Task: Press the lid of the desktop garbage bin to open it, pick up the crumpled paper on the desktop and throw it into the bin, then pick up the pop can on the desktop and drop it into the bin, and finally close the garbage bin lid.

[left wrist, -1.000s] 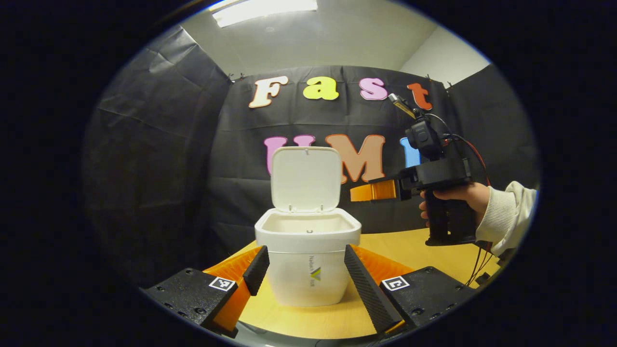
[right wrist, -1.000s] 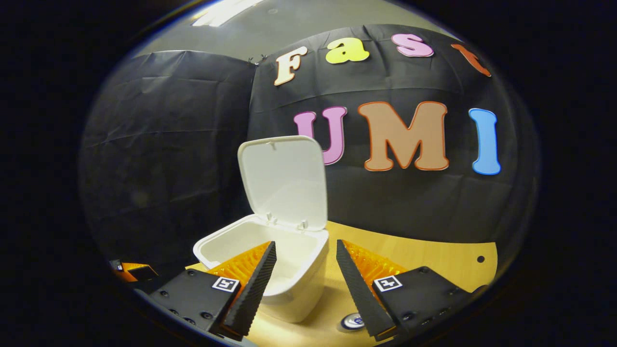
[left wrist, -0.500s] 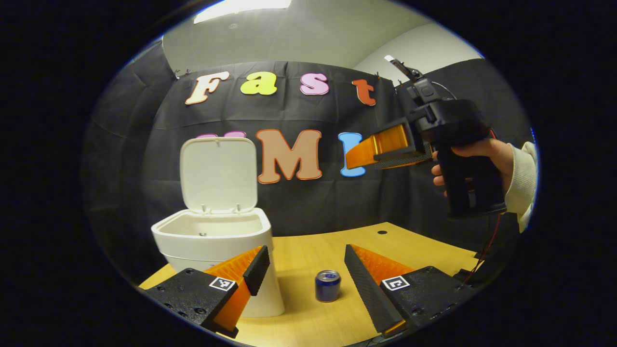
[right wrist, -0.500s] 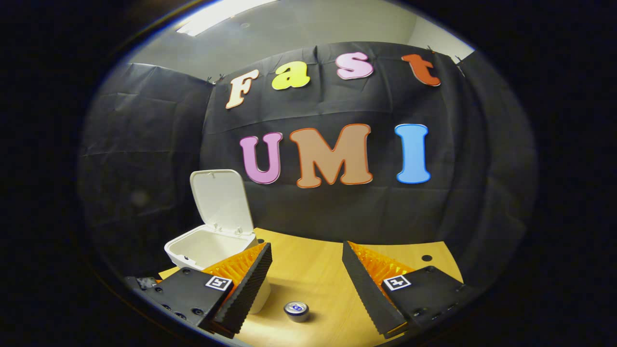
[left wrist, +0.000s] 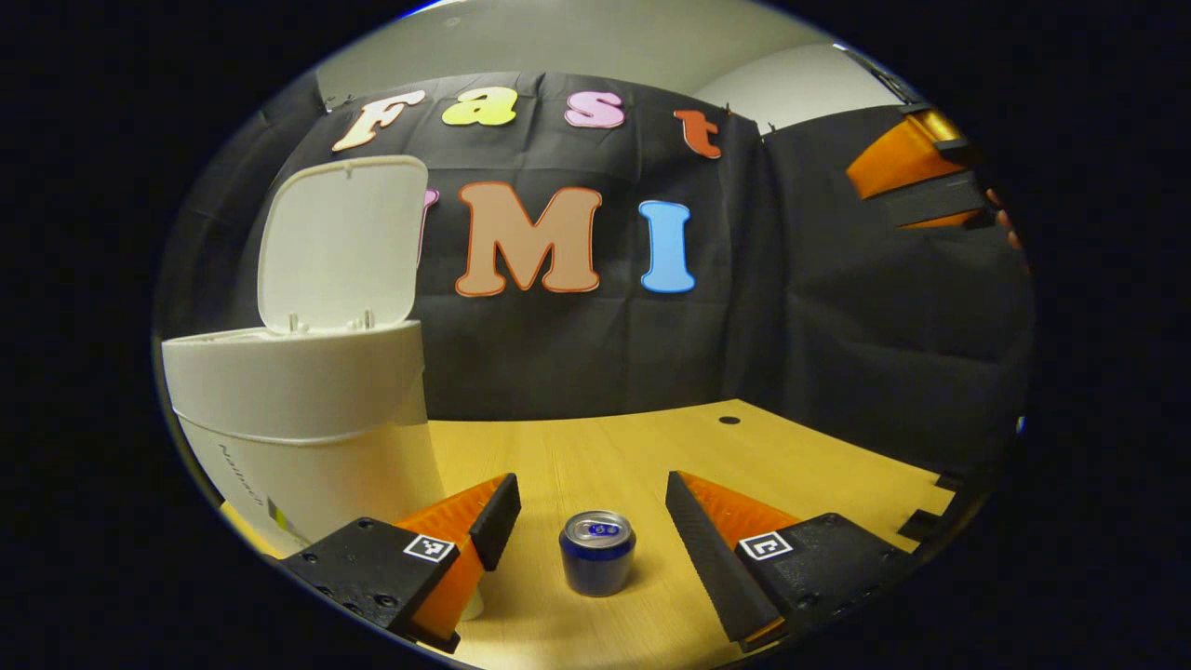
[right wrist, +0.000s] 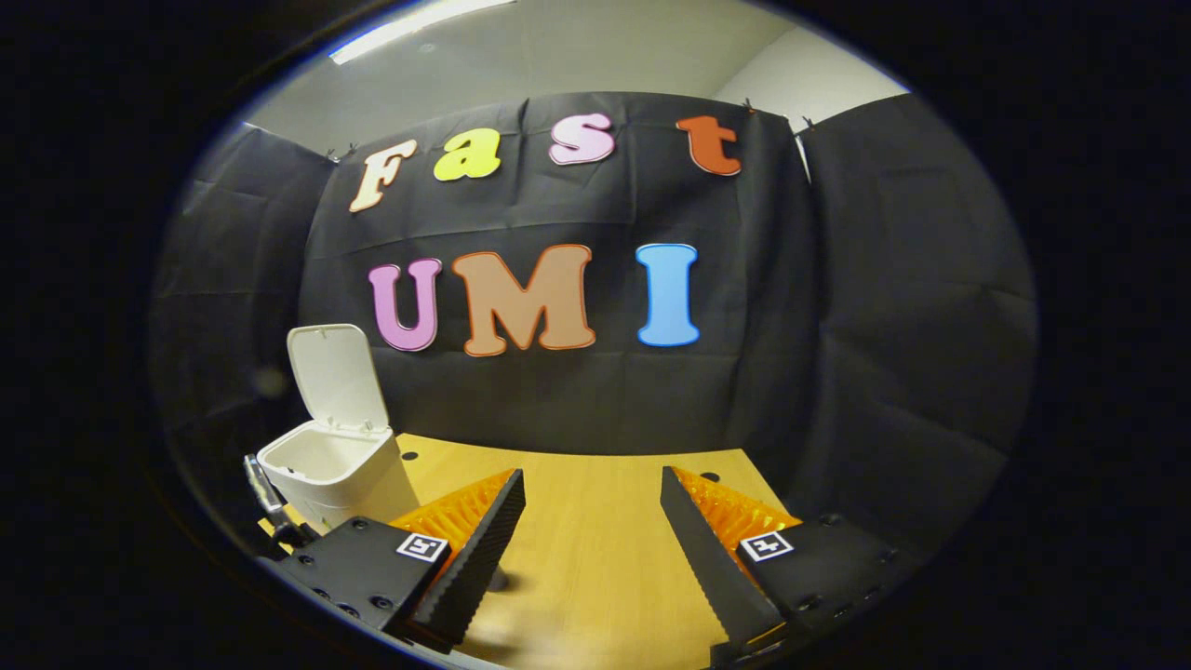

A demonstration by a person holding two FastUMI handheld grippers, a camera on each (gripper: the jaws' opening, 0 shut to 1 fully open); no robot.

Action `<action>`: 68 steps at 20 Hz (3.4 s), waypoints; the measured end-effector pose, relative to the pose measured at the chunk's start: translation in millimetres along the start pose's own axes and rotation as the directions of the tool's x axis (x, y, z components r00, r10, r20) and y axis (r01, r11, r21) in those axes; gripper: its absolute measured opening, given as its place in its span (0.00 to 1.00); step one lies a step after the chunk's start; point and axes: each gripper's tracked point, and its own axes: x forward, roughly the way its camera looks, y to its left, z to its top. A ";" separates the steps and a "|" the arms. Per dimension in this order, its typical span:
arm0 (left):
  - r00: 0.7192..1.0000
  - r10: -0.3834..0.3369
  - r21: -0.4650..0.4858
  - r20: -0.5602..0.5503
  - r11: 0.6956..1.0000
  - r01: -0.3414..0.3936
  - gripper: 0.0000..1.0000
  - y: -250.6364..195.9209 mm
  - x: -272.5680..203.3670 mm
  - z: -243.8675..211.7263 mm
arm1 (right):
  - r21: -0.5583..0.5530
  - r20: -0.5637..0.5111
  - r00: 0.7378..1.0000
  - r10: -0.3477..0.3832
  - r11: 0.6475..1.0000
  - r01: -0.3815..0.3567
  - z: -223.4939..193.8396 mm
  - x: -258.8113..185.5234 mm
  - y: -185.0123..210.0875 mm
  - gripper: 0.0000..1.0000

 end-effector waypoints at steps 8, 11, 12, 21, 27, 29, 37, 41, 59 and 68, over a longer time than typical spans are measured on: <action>0.992 -0.017 -0.023 -0.127 1.000 0.014 0.94 -2.0 47.6 -71.5 | 0.079 0.014 0.992 -0.122 0.990 0.121 -5.8 -38.8 -33.5 0.98; 0.987 0.000 0.020 -0.158 1.000 0.004 0.94 -1.5 59.5 -92.0 | 0.130 -0.010 0.990 -0.142 0.981 0.142 -15.9 -47.8 -43.0 0.98; 0.986 0.003 0.033 -0.169 0.999 0.002 0.94 -1.2 61.0 -99.8 | 0.143 -0.020 0.989 -0.148 0.978 0.149 -19.6 -49.3 -44.6 0.98; 0.971 0.005 0.030 -0.241 1.000 0.002 0.79 0.3 68.6 -121.4 | 0.168 -0.030 0.984 -0.178 0.969 0.181 -29.4 -44.2 -45.1 0.96; 0.979 0.001 0.012 -0.205 1.000 0.001 0.78 1.6 58.1 -84.5 | 0.173 -0.036 0.987 -0.157 0.972 0.161 -34.4 -36.6 -46.5 0.96; 0.987 0.006 0.001 -0.163 1.000 -0.005 0.78 3.6 49.7 -54.8 | 0.187 -0.046 0.989 -0.142 0.971 0.148 -40.7 -33.6 -47.9 0.96; 0.999 -0.036 0.041 0.016 0.999 0.035 0.77 4.9 -0.1 97.5 | 0.174 -0.083 0.995 -0.061 0.982 0.075 -72.7 -26.1 -45.4 0.96; 0.994 0.001 0.030 0.106 1.000 -0.004 0.77 27.0 -26.6 172.9 | 0.221 -0.077 0.997 0.014 0.975 0.003 -81.6 -14.8 -29.5 0.96; 0.912 0.406 -0.091 0.057 0.912 -0.400 0.79 227.0 -63.2 173.8 | 0.244 -0.074 0.988 0.138 0.963 -0.116 -84.5 -4.7 -3.0 0.96; 0.914 0.391 -0.091 0.108 0.920 -0.382 0.92 222.4 -58.2 195.0 | 0.241 -0.073 0.993 0.092 0.968 -0.072 -85.7 -12.7 -17.7 0.96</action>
